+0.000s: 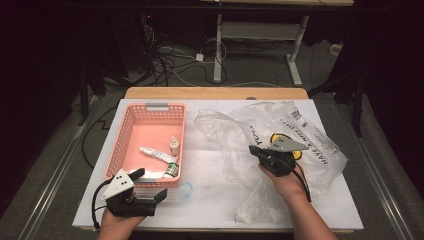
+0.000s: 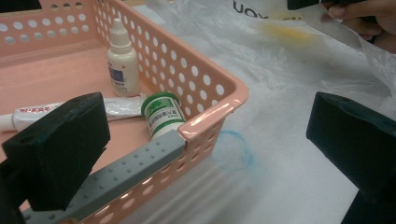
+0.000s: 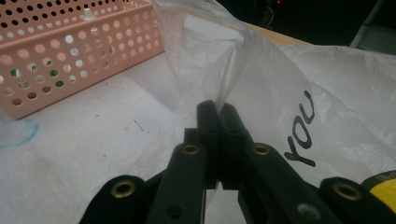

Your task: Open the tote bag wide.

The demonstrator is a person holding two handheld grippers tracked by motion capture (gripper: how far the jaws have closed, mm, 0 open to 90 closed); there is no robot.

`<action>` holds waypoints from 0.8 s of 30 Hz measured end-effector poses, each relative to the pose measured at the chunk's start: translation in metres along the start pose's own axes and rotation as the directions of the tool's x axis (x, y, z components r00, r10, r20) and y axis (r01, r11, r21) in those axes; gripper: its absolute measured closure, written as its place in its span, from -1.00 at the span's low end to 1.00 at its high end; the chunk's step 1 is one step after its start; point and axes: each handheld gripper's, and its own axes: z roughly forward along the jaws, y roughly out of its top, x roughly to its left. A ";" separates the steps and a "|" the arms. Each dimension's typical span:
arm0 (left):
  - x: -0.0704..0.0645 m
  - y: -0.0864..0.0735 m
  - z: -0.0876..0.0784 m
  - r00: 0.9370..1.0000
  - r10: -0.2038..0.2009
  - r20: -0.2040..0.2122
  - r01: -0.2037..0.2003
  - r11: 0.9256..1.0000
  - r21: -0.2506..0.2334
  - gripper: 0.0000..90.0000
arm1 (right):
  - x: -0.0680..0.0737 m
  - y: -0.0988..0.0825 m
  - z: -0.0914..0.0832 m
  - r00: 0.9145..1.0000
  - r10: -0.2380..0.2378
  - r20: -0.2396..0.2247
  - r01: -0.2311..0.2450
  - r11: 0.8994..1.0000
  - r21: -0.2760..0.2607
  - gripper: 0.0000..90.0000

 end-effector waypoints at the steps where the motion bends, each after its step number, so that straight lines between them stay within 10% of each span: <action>1: 0.001 0.001 0.000 1.000 0.001 0.001 -0.001 1.000 -0.001 -1.00 | 0.000 0.001 0.001 1.000 0.002 0.003 -0.002 1.000 0.003 1.00; 24: 0.009 0.005 -0.003 1.000 0.008 0.024 -0.008 1.000 -0.009 -0.76 | -0.009 0.001 -0.027 0.998 0.043 0.054 -0.036 0.993 -0.111 1.00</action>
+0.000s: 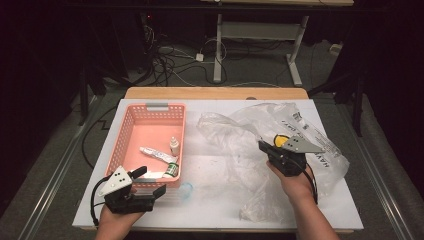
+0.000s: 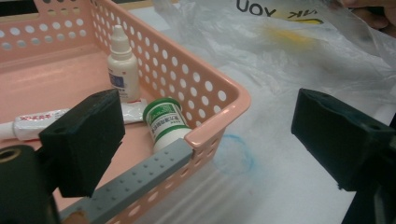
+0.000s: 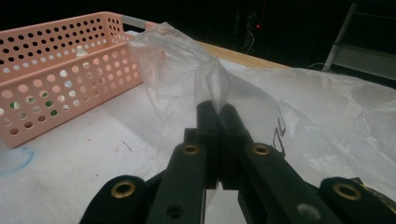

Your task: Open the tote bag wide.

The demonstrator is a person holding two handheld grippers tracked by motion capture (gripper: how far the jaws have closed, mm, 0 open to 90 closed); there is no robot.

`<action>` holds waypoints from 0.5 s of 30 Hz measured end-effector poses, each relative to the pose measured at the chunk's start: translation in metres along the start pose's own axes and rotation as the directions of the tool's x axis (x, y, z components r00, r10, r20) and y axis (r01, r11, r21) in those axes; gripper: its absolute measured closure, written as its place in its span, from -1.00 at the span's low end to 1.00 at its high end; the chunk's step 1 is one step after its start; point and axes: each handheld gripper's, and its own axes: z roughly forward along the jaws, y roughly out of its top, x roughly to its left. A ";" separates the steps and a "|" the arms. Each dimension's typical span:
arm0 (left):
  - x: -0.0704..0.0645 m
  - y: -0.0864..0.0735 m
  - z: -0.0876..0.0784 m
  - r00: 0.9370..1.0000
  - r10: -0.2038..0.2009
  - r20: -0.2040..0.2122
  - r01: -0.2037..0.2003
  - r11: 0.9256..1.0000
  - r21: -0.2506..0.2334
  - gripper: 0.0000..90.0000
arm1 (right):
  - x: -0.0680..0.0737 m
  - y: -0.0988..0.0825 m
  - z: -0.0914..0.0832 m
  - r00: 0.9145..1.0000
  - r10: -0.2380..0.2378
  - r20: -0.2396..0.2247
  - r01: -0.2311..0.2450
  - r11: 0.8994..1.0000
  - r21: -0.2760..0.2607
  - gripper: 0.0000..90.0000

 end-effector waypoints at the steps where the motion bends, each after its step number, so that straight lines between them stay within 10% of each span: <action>1: 0.001 0.000 -0.001 1.000 -0.004 0.000 0.004 1.000 -0.002 -0.69 | 0.000 0.000 -0.001 1.000 0.003 -0.002 -0.003 1.000 -0.002 1.00; 15: 0.000 0.011 -0.003 1.000 -0.030 -0.006 0.030 0.999 -0.029 -0.50 | -0.003 0.004 0.000 0.999 0.015 -0.035 -0.016 1.000 -0.004 1.00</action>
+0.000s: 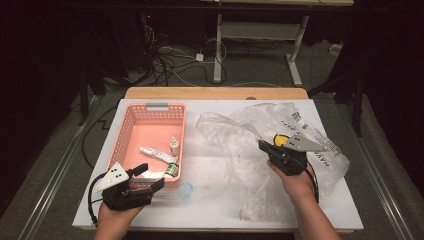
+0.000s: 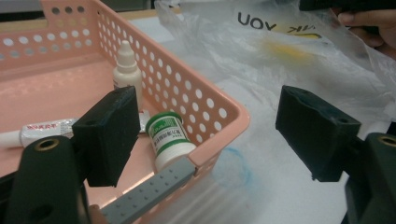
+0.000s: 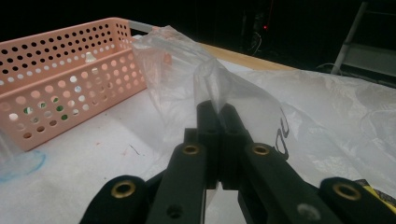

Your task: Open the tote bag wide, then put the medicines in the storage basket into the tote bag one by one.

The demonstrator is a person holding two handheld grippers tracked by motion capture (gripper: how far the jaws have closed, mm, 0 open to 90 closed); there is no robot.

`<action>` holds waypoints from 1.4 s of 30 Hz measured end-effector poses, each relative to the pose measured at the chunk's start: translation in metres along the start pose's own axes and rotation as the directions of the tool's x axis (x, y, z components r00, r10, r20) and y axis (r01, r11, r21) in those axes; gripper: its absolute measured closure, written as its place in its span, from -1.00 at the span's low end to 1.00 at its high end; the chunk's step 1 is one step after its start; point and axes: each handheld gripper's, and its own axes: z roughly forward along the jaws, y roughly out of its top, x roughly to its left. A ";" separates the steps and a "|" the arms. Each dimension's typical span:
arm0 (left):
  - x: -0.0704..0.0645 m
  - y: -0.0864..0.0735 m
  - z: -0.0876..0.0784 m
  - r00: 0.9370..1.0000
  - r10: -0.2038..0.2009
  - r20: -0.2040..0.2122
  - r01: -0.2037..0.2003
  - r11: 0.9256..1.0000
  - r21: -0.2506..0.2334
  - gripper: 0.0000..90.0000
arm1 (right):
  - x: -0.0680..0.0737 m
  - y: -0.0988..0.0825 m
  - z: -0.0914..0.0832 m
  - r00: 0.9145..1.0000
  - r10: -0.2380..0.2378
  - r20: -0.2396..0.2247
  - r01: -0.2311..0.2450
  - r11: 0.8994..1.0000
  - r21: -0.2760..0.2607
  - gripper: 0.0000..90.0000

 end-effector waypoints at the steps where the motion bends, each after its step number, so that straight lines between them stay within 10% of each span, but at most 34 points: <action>1: 0.001 0.001 0.000 1.000 -0.002 0.000 0.002 1.000 0.003 -0.47 | 0.000 0.001 0.000 1.000 0.001 0.001 -0.001 1.000 -0.002 1.00; 9: 0.016 0.026 0.007 0.999 -0.040 -0.021 0.040 0.999 0.027 -0.32 | -0.004 0.002 -0.003 1.000 0.012 -0.001 -0.012 1.000 -0.015 1.00; 11: 0.019 0.030 0.012 0.995 -0.054 -0.082 0.056 0.998 0.021 -0.31 | -0.005 0.002 -0.002 1.000 0.011 -0.004 -0.011 1.000 -0.015 1.00; 19: 0.036 0.043 0.021 0.983 -0.108 -0.147 0.117 0.992 0.056 0.50 | -0.003 0.004 -0.005 1.000 0.003 -0.017 -0.003 1.000 -0.024 1.00; 24: 0.057 0.049 0.029 0.969 -0.143 -0.201 0.173 0.975 0.142 0.95 | -0.001 0.004 -0.006 1.000 0.004 -0.029 -0.005 1.000 -0.027 1.00; 30: 0.077 0.056 0.041 0.955 -0.168 -0.247 0.223 0.950 0.218 0.95 | -0.002 0.004 -0.007 0.999 0.008 -0.032 -0.009 1.000 -0.029 1.00; 36: 0.087 0.062 0.049 0.953 -0.154 -0.260 0.217 0.948 0.234 0.95 | -0.002 0.004 -0.007 0.999 0.011 -0.033 -0.012 0.999 -0.031 1.00; 42: 0.098 0.067 0.063 0.950 -0.146 -0.275 0.241 0.904 0.352 0.95 | -0.003 0.002 -0.005 0.999 0.019 -0.036 -0.020 0.999 -0.025 1.00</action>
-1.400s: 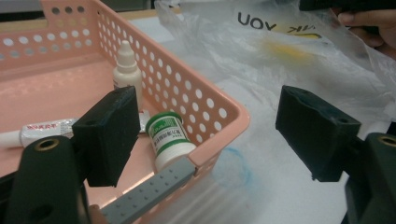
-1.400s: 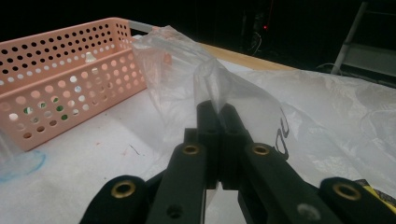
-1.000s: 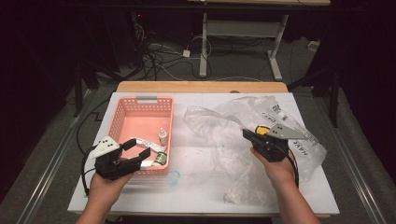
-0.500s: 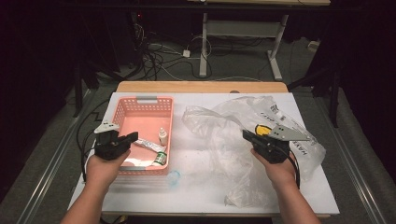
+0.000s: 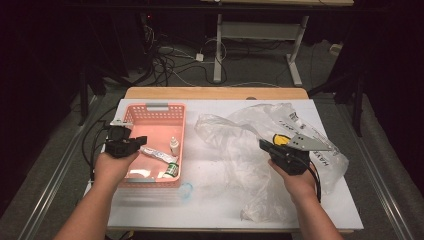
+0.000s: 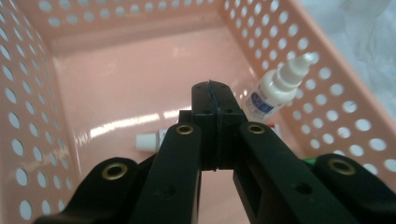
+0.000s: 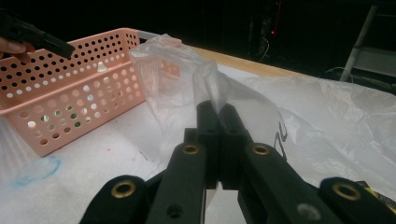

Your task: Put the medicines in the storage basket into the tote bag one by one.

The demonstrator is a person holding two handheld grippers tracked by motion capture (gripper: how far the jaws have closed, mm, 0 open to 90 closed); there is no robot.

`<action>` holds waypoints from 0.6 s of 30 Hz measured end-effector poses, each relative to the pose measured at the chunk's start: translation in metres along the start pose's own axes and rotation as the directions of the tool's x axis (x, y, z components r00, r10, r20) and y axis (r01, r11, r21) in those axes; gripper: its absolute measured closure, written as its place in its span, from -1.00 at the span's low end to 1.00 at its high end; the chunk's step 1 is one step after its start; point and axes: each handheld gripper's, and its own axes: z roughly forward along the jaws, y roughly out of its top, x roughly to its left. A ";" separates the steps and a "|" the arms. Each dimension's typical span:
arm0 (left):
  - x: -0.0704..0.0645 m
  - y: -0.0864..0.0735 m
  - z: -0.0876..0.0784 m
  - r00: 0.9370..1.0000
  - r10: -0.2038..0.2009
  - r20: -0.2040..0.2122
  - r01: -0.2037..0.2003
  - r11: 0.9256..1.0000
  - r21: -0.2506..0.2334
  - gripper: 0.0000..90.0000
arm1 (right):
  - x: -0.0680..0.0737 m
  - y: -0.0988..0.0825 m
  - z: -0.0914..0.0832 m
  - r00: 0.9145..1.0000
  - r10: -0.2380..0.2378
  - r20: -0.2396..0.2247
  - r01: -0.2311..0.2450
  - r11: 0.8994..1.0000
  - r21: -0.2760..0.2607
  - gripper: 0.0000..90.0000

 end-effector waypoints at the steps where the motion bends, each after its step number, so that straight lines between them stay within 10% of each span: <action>1: 0.001 0.002 0.003 1.000 0.007 -0.008 -0.007 1.000 0.029 0.95 | -0.001 0.000 0.001 1.000 0.001 -0.002 -0.001 1.000 -0.002 1.00; 7: 0.009 0.010 0.027 0.999 0.007 -0.053 0.005 0.975 0.223 0.95 | -0.002 0.000 0.003 1.000 0.009 -0.003 -0.009 1.000 -0.001 1.00; 10: 0.013 0.013 0.037 0.999 -0.002 -0.051 0.019 0.939 0.343 0.95 | -0.001 0.000 0.002 1.000 -0.003 0.003 0.003 1.000 0.001 1.00; 13: 0.011 0.014 0.044 0.999 0.010 -0.034 0.004 0.919 0.395 0.95 | 0.000 0.001 0.001 1.000 -0.013 0.007 0.013 1.000 -0.004 1.00; 18: 0.002 0.016 0.052 0.999 0.034 -0.028 -0.020 0.918 0.396 0.95 | -0.001 0.003 -0.008 1.000 -0.005 0.009 0.005 1.000 -0.026 1.00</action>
